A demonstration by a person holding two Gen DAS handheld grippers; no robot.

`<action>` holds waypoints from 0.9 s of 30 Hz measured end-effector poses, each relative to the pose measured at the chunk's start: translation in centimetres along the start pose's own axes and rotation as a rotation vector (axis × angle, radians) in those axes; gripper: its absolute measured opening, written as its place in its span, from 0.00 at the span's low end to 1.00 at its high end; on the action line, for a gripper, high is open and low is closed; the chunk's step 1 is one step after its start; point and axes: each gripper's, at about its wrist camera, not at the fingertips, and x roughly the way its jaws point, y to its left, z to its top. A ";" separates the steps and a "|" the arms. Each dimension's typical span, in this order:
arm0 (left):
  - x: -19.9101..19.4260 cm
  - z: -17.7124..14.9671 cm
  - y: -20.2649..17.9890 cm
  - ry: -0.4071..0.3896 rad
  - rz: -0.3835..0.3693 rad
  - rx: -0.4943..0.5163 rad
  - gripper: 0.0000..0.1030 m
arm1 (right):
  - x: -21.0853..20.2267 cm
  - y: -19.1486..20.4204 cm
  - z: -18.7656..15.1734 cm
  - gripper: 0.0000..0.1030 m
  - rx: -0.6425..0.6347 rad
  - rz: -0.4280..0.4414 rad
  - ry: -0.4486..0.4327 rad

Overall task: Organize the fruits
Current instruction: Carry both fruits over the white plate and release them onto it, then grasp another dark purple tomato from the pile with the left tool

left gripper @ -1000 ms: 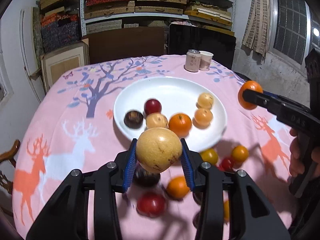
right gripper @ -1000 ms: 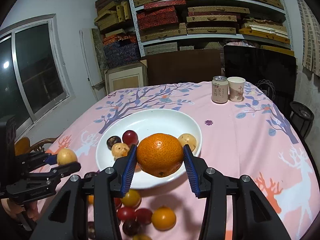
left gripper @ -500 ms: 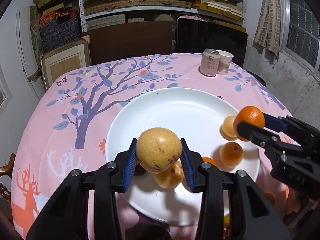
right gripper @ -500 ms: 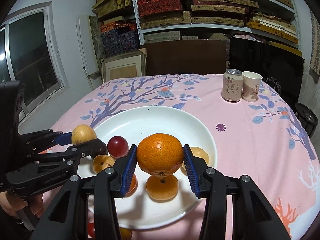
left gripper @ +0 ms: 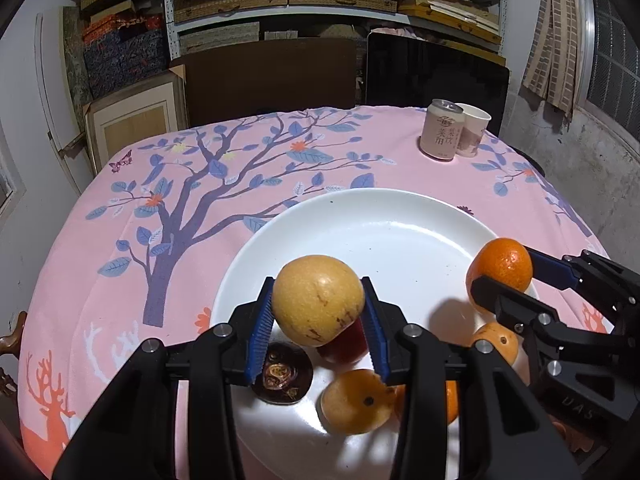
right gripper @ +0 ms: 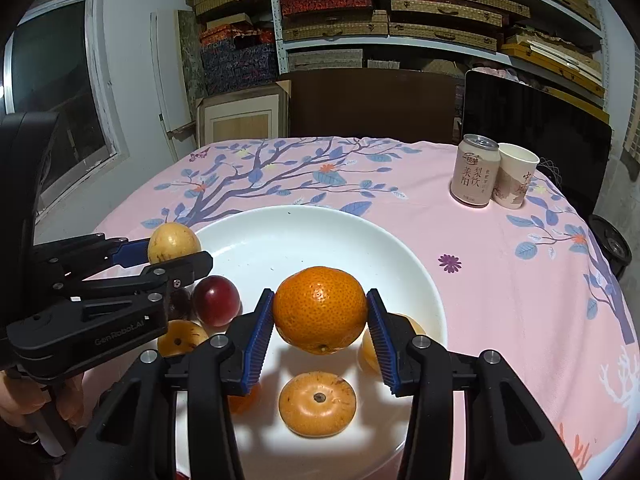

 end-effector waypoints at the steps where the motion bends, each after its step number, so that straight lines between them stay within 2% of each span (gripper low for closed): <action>1: 0.3 0.0 0.0 0.010 0.004 0.002 0.39 | 0.3 0.1 0.1 0.46 -0.006 0.004 0.011; 2: 0.5 0.0 0.0 0.020 0.004 0.000 0.46 | 0.6 0.3 0.1 0.47 -0.012 0.016 0.031; 3: 0.4 0.0 0.2 0.015 0.001 -0.011 0.52 | 0.7 0.4 0.1 0.55 -0.016 0.026 0.039; 4: 0.0 0.0 0.2 -0.005 0.010 -0.015 0.64 | 0.4 0.5 0.1 0.63 -0.019 0.020 0.024; 5: -0.5 -0.1 0.2 -0.026 0.023 -0.011 0.70 | 0.0 0.5 0.1 0.65 -0.020 0.015 0.006; 11: -3.4 -0.6 0.2 -0.073 0.025 -0.002 0.72 | -2.2 0.3 -0.1 0.65 -0.014 0.009 -0.017; 16: -6.3 -2.6 -0.5 -0.078 0.008 0.014 0.74 | -4.4 0.7 -1.2 0.65 -0.023 -0.009 -0.027; 19: -8.3 -4.5 -1.4 -0.071 -0.010 0.035 0.74 | -6.0 0.9 -2.1 0.65 -0.026 -0.023 -0.028; 23: -11.0 -7.7 -2.7 -0.062 -0.039 0.075 0.81 | -8.1 1.3 -3.8 0.65 -0.022 -0.037 -0.018; 27: -13.6 -11.8 -4.2 -0.042 -0.086 0.128 0.81 | -10.2 1.6 -5.8 0.65 -0.025 -0.052 -0.010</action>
